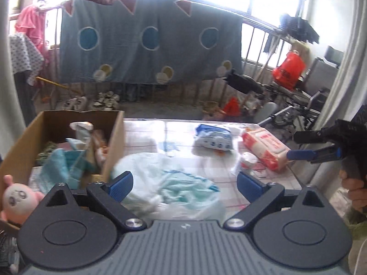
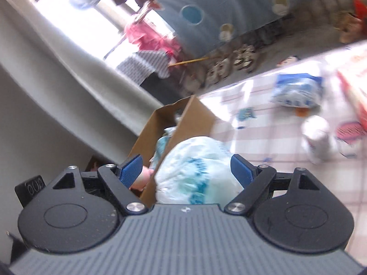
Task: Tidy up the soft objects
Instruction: 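Move the right tool to the white yogurt cup and grasp it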
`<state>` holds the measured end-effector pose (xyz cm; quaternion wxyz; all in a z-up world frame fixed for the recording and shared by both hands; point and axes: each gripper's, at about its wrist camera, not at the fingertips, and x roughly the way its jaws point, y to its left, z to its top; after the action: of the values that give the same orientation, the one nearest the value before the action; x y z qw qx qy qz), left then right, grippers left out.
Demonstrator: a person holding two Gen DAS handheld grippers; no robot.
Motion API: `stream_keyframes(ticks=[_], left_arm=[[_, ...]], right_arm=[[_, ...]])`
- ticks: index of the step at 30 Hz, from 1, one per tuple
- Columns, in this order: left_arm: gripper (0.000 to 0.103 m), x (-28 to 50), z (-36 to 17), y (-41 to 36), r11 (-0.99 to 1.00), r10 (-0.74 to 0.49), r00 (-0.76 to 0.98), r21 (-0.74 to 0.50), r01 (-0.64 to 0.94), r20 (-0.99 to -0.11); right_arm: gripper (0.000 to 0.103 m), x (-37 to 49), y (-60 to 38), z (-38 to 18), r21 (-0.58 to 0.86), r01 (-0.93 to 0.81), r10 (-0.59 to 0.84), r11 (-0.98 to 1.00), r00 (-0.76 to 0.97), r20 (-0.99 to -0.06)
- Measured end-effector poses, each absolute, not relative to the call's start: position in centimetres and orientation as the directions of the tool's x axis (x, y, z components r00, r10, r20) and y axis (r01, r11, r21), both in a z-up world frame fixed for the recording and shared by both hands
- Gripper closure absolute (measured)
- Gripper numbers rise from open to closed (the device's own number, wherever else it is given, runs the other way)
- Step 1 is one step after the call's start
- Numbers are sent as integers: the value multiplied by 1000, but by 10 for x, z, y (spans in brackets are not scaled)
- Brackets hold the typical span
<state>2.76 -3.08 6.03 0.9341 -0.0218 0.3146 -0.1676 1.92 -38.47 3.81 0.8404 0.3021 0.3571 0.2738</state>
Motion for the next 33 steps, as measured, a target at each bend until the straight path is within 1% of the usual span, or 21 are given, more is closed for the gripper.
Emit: stream_keyframes(ticks=[6,10,13,17,22,30,33], left_arm=[[5,33,39,-88,913,-392,701,-157,376,-596],[5,34,27,-127,899,-398,698,-100,427,-595],[5,39,15,-150,886,-408,684,-80,457,-605],[5,52,0,-172,879,-406,675,-62,473,-616],[5,70,-12,-189,876,-410,684,-51,480,-603],[6,103,-39,-230,888,-359,705,8,459,-612],[8,109,-52,-241,893,-349,699,5,450,-624]], right_arm=[[19,-12,-435,-19,766,-147,649,626,643,-407],[19,-18,-449,-52,807,-107,651,581,656,-381],[19,-14,-451,-70,823,-79,646,562,663,-378],[19,-13,-458,-75,822,-57,634,567,668,-390],[19,-3,-463,-77,801,-36,602,598,679,-419],[19,38,-475,-80,767,-43,563,640,705,-431],[23,62,-482,-82,764,-49,558,643,713,-424]])
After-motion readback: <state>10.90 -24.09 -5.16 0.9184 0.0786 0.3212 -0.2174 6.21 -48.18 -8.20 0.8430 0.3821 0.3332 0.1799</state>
